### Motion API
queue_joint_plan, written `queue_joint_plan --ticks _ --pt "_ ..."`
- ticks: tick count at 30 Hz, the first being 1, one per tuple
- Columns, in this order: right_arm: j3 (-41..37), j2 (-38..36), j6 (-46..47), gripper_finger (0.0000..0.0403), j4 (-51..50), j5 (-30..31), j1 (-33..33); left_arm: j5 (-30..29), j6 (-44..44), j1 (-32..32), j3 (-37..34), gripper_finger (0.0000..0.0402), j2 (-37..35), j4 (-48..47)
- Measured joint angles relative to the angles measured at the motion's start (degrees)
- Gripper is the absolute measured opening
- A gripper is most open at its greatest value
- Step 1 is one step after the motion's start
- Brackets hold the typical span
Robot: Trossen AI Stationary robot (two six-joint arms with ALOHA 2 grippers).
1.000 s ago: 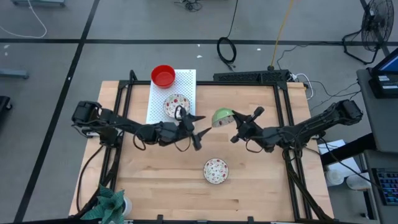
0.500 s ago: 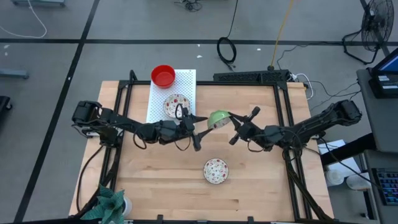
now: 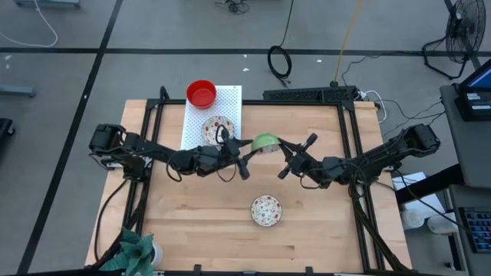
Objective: Pick & Place Mini bowls
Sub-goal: Stack the bottom white patterned bowl on top of the white patterned bowl on the shelf
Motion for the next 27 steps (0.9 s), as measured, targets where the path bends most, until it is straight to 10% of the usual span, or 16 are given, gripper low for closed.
queue_joint_plan --ticks 10,17,27 --pt "0.0 0.2 1.6 0.0034 -1.8 -4.8 1.7 -9.5 -3.2 -0.3 0.0 0.0015 0.0 0.3" --pt "0.0 0.1 1.5 0.0047 -2.8 -6.0 4.5 -9.3 -3.0 -0.8 0.0 0.0012 0.0 0.0" --pt "0.0 -0.3 -0.4 0.0044 -4.7 14.1 12.6 -9.4 0.6 -2.8 0.0 0.0012 -5.5 0.1"
